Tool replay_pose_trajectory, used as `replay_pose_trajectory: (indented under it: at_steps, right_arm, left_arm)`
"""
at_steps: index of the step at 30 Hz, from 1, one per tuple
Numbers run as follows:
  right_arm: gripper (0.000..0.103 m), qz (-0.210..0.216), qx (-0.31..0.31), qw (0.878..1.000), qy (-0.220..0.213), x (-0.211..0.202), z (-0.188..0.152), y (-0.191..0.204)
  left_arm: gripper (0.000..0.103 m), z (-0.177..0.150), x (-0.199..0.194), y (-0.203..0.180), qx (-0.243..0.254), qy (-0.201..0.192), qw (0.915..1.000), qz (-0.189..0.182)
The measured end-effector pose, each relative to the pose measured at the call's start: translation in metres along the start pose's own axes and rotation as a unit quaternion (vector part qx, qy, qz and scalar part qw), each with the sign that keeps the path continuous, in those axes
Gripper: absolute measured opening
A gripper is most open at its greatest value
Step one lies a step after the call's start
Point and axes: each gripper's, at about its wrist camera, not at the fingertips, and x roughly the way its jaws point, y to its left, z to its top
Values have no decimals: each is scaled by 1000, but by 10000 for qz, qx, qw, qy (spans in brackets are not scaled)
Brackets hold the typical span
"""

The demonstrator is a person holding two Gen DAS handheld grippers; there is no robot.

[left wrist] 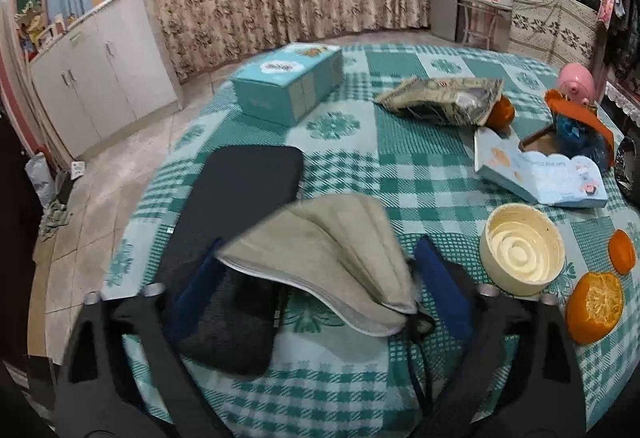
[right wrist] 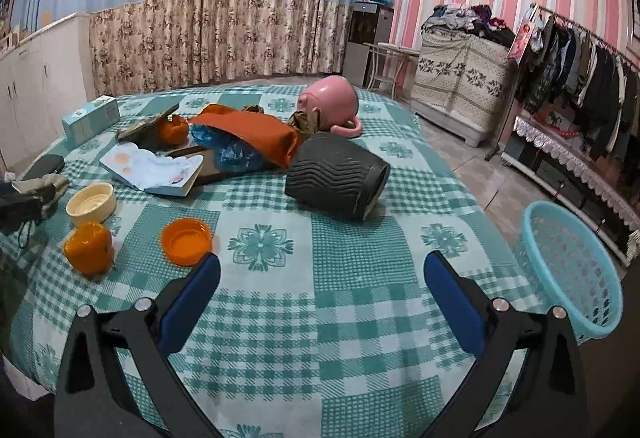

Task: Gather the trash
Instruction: 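Reach the left tool to the beige mask while the right tool reaches the orange lid, then grasp the mask with the left tool while the right tool grasps the orange lid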

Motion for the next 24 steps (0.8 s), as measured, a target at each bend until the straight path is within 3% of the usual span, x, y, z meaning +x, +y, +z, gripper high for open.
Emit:
replay_pose_trajectory:
  at_steps: [2,6,10,19,20,22,24]
  right_arm:
    - [99,49,32,10000,50,3,1,3]
    - [99,309,54,9994,162,10,4,16]
    - [99,415,-177,9988,183,17,5,36]
    - [96,644,-208,9955,671,57,6,66]
    - [91,684,-213,9950,694,59,6,67]
    - [70,823,-223,9935,750,63,6,70]
    - [58,936,-270,9927,714,60,6,71]
  left_arm:
    - [74,0,1,-4,107,-36,9999,84]
    - [31,-1,-2,-9,314,24,9994,-143]
    - [24,-4,-8,-7,373,-59,9989,-260]
    - [23,3,-24,6,245,-249,9977,-575]
    - [23,5,-26,6,223,-270,9977,-575]
    - [23,6,-28,5,201,-270,9978,-578]
    - [23,7,-28,3,209,-269,9978,-576]
